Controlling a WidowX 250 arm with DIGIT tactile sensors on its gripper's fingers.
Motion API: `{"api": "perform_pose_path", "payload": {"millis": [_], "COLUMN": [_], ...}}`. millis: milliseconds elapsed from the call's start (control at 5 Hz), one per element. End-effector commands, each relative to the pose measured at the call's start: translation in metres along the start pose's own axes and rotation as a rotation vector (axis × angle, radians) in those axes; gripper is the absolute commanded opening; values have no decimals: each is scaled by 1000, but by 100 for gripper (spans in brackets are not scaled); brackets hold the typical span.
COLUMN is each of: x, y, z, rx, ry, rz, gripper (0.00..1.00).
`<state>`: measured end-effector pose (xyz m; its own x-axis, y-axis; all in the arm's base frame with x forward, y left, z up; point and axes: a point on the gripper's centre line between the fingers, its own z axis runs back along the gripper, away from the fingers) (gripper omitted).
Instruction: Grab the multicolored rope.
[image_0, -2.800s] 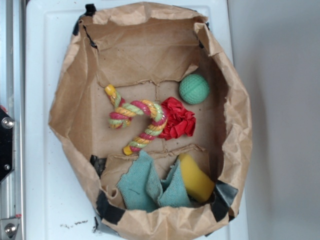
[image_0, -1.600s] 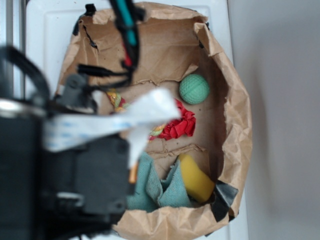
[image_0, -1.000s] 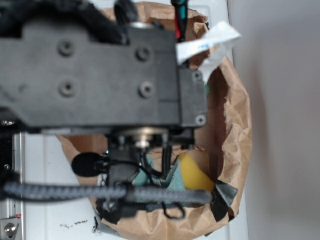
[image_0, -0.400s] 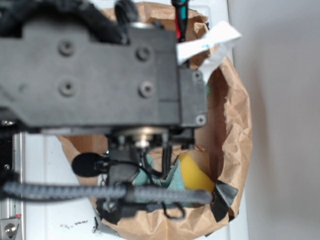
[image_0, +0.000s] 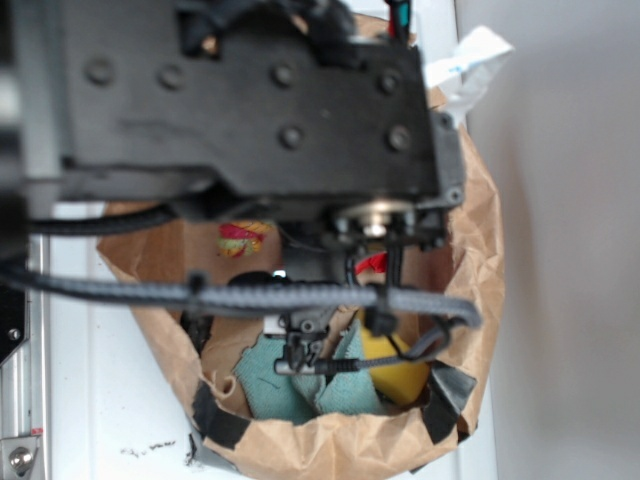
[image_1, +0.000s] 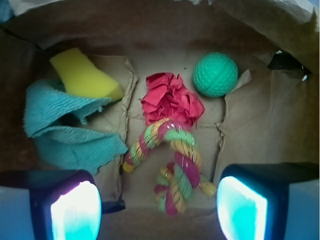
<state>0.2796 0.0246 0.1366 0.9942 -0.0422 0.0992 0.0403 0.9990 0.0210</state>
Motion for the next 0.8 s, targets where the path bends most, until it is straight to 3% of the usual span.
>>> {"api": "perform_pose_path", "payload": {"millis": [0,400,600], "x": [10,-4,-18], "y": [23,21,11], "z": [-18,-37,-53], "rx": [37,41,43], "ry": [-24,-11,36], "rz": [60,-7,-62], "gripper": [100,100,100]}}
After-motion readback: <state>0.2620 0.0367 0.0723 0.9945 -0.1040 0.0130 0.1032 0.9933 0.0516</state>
